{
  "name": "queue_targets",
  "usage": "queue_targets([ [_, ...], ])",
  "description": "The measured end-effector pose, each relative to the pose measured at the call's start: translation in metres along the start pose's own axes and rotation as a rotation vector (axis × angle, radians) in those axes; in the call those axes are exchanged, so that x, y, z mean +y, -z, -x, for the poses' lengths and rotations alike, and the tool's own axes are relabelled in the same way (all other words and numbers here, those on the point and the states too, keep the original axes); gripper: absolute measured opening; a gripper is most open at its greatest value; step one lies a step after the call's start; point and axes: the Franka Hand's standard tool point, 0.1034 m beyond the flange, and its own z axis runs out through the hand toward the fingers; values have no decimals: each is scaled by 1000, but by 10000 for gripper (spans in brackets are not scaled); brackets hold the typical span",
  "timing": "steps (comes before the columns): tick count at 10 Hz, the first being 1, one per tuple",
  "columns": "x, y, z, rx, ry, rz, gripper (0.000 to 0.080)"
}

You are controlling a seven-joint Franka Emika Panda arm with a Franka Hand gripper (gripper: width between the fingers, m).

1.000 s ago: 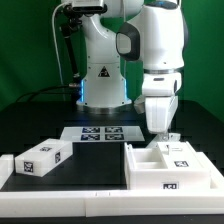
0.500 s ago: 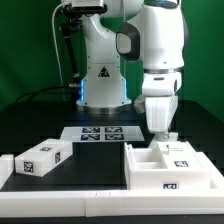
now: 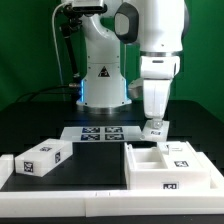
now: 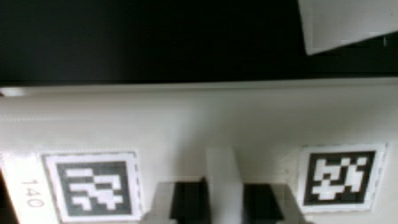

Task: Assemble cabinet

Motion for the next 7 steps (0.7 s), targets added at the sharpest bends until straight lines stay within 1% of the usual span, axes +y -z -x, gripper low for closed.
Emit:
queue_targets([
  [2,13,3,15,-7,27,-1,68],
  [4,32,9,31,-18,32,-4,68],
  [7,31,8,31,-17,25,-6,68],
])
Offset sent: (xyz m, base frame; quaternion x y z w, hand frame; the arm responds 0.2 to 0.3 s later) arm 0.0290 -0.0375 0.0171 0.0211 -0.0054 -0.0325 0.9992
